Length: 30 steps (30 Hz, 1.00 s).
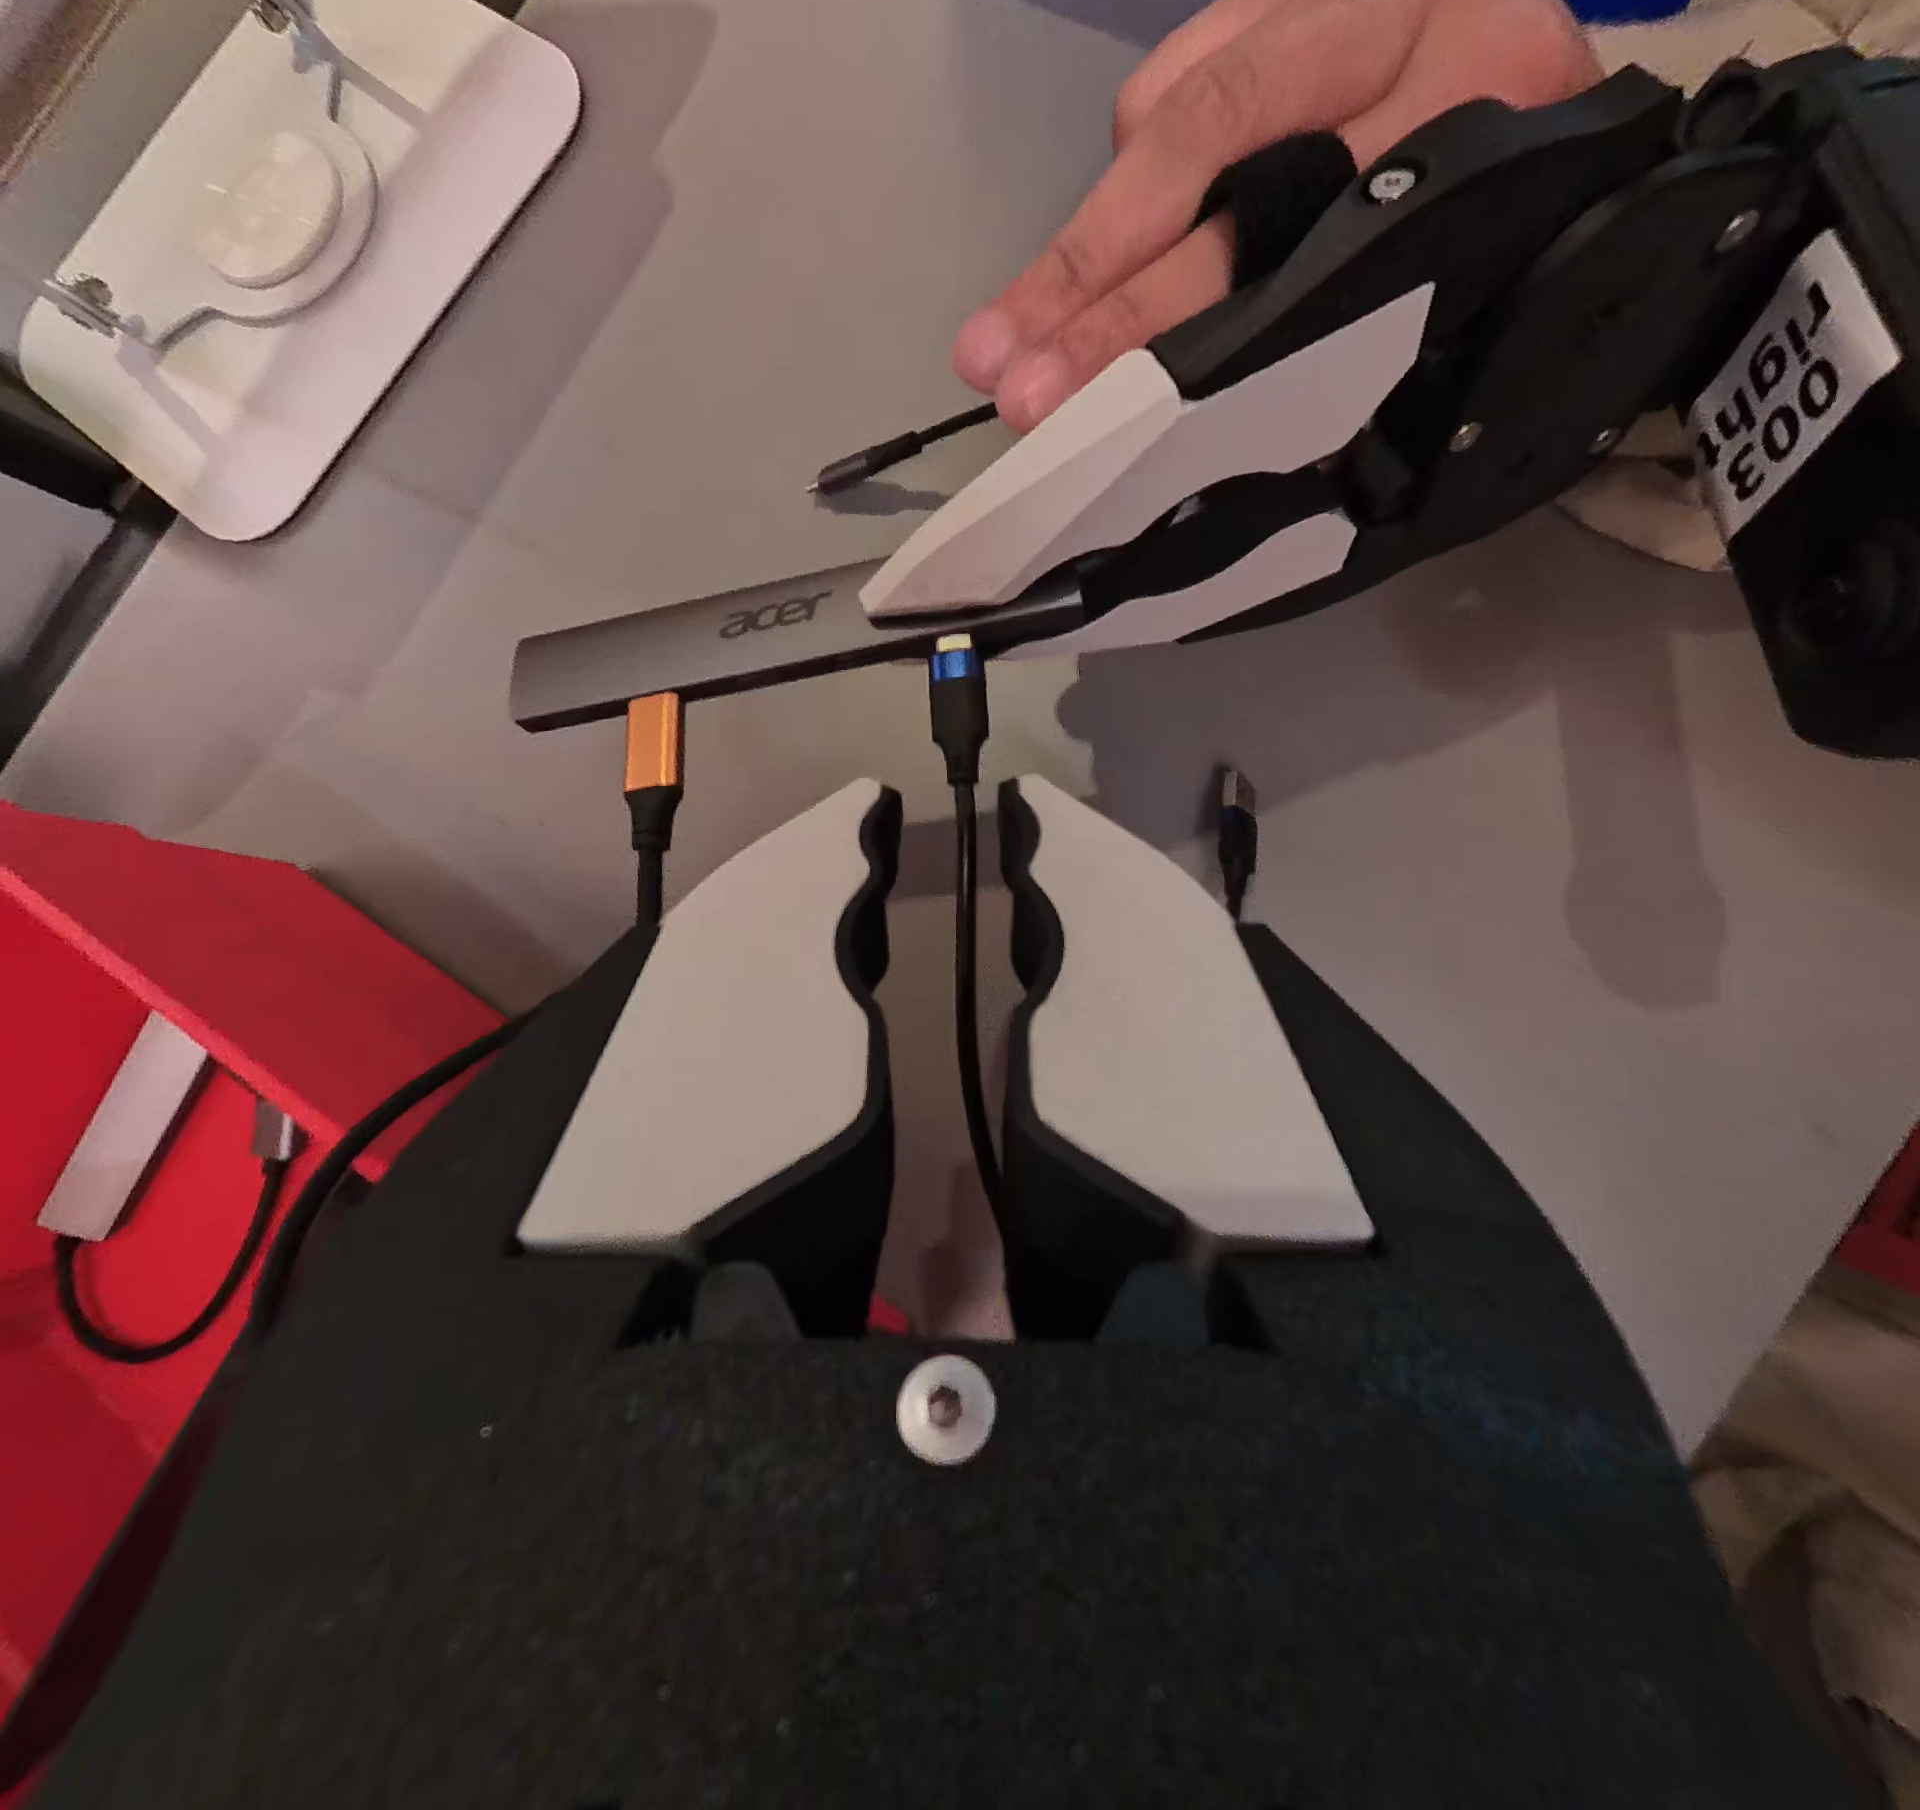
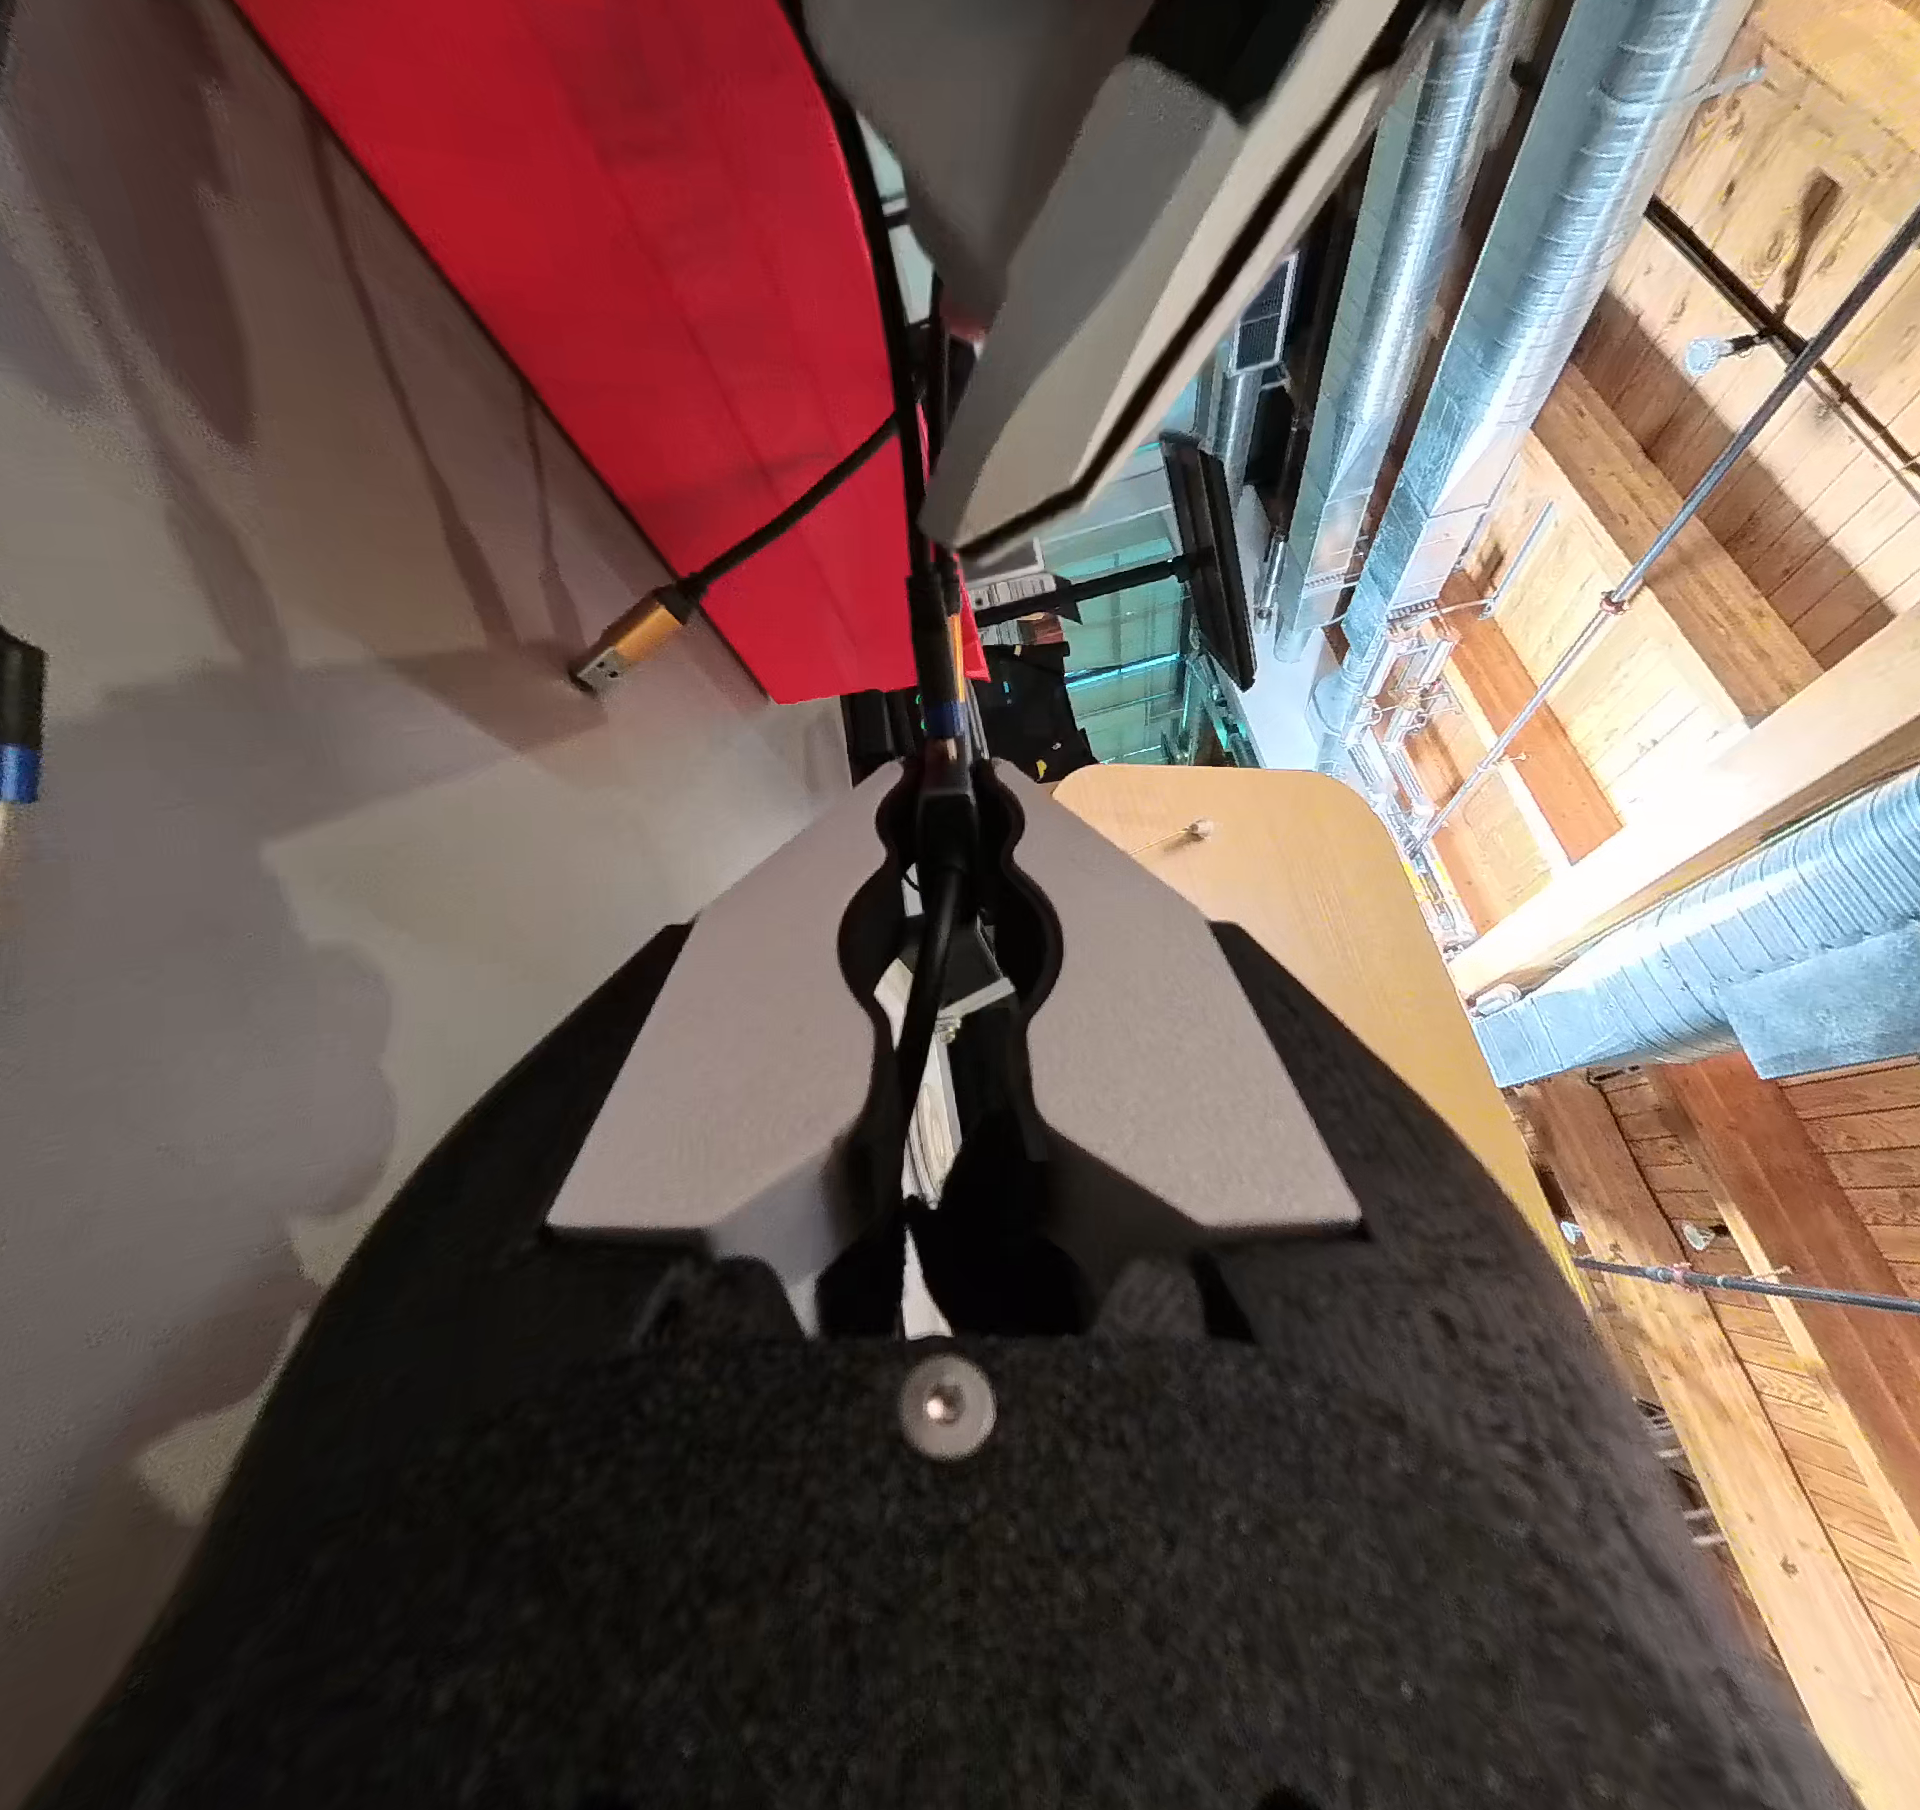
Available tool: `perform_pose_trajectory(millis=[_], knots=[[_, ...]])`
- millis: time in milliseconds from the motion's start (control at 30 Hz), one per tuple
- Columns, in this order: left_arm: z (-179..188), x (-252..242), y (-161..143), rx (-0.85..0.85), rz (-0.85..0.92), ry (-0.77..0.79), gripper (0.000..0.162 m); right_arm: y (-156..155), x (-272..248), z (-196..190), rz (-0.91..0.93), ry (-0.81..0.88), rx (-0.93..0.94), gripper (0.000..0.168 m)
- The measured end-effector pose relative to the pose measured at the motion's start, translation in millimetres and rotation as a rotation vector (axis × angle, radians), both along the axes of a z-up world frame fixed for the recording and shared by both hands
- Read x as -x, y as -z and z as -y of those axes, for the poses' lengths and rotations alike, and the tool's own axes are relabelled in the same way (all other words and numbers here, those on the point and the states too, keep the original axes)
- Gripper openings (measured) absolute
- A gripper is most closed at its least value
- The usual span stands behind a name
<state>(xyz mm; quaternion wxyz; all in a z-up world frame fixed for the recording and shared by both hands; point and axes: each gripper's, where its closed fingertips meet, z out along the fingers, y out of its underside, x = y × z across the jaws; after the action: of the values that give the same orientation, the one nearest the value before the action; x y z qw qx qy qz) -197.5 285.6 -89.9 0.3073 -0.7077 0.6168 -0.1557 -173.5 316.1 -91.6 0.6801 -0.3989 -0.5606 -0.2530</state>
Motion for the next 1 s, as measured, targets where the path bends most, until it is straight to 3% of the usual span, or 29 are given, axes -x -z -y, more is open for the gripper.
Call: perform_pose_trajectory(millis=[133,233,500,867,1000], knots=[[7.6,3.5,2.4,0.041,-0.011,0.008,0.018,-3.5,3.9,4.3,-0.017,-0.019,-0.006,0.008],[7.0,4.8,13.9,0.021,-0.062,0.017,0.004,-5.3,8.0,8.3,-0.012,-0.031,-0.015,0.008],[8.8,2.7,17.4,0.009,-0.098,0.033,0.003,3.4,9.1,7.6,0.041,-0.012,0.010,0.008],[-3.6,-13.9,8.6,0.051,-0.056,0.037,0.002,3.2,-4.2,-1.5,-0.054,0.045,0.086,0.007],[-9.4,-13.8,19.5,0.035,-0.089,0.005,0.002,7.6,-6.9,-4.9,-0.048,0.069,0.095,0.008]])
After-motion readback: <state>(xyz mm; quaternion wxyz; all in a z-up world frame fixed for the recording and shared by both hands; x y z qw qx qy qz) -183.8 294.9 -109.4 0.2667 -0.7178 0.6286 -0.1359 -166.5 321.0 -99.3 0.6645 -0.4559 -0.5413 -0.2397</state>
